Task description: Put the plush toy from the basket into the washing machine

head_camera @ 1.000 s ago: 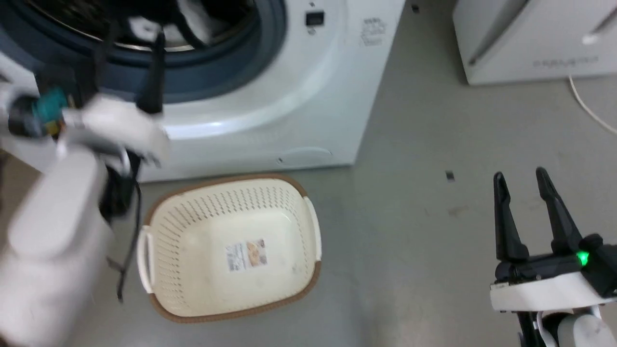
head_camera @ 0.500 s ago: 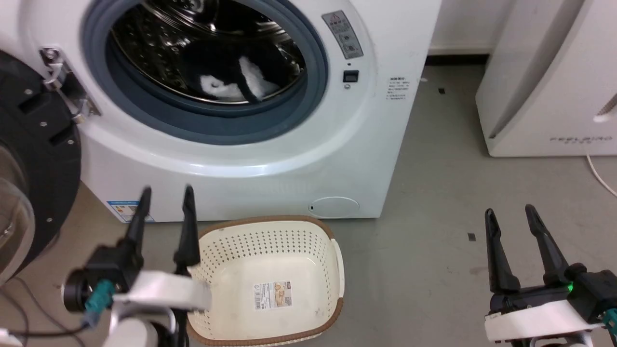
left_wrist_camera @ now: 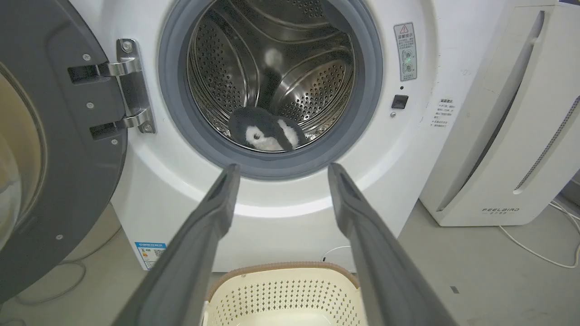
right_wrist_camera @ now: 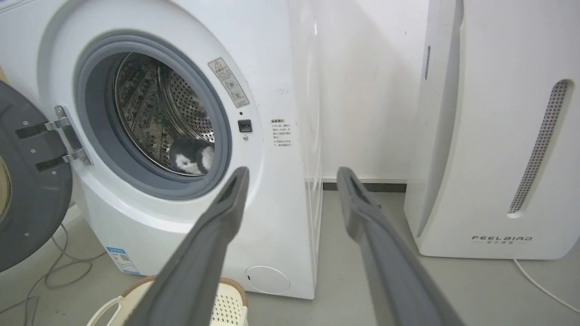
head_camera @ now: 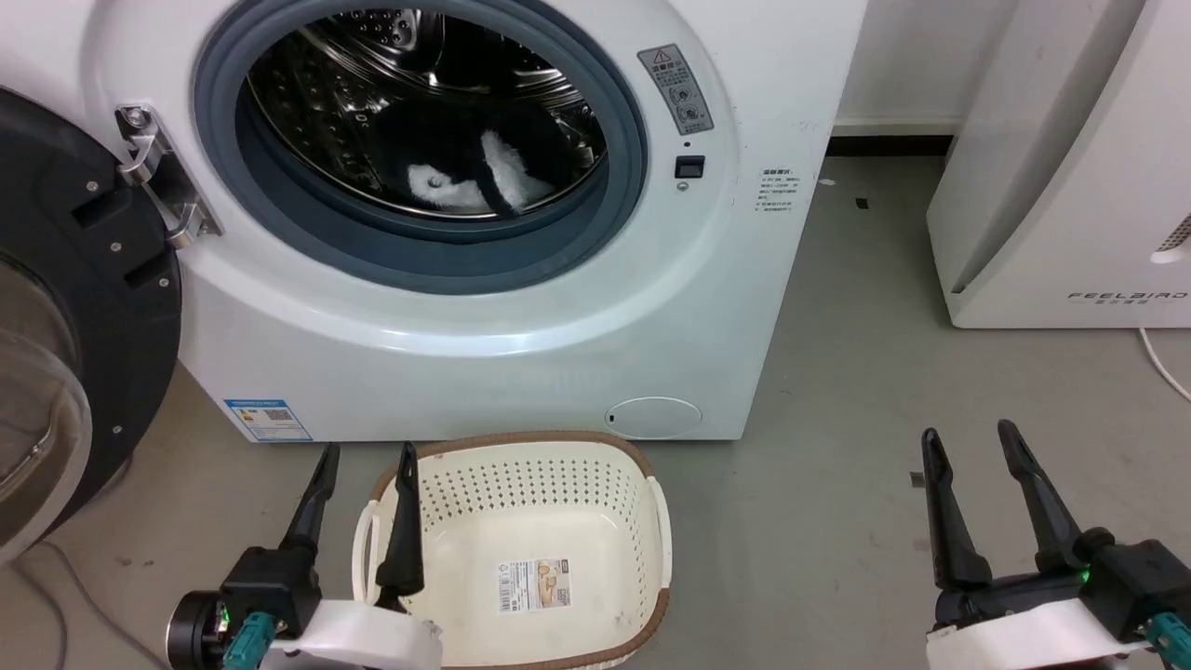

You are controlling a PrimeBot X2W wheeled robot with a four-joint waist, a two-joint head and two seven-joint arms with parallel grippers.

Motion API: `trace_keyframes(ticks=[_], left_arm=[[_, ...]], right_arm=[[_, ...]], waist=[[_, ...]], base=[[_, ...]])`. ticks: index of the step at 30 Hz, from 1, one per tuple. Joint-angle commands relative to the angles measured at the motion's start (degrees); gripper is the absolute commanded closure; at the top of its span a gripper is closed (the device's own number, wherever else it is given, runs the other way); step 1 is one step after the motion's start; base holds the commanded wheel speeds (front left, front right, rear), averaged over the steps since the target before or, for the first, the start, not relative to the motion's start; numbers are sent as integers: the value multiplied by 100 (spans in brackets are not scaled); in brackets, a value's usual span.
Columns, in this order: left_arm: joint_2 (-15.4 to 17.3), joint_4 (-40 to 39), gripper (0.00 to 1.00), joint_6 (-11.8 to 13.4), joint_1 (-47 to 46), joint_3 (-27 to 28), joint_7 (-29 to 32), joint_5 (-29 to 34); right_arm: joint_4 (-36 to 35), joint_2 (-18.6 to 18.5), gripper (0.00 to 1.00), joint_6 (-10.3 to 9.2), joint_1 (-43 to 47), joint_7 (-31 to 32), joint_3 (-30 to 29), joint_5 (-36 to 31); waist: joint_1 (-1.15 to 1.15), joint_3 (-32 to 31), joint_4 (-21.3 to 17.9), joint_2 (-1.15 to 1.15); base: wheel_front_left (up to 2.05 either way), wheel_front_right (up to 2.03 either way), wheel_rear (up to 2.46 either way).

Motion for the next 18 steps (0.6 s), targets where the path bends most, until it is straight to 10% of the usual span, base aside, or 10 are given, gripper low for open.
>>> trace_keyframes(ticks=[1,7,8,18], left_arm=[[-14,23,0,-30,77,34,-30,38],[-203,152,0,-255,103,265,-30,128],[-207,144,100,-259,52,264,1,102],[-215,117,100,-259,52,288,77,145]], right_arm=[[18,0,0,-5,100,-25,14,-12],[47,0,0,-5,112,-25,34,-4],[30,0,100,0,50,1,30,0],[29,0,100,0,41,75,30,-40]], waist=[[1,-5,-2,0],[1,-23,-11,0],[1,-24,-11,0],[1,-49,-13,0]], base=[[0,0,0],[0,0,0],[0,0,0],[0,0,0]])
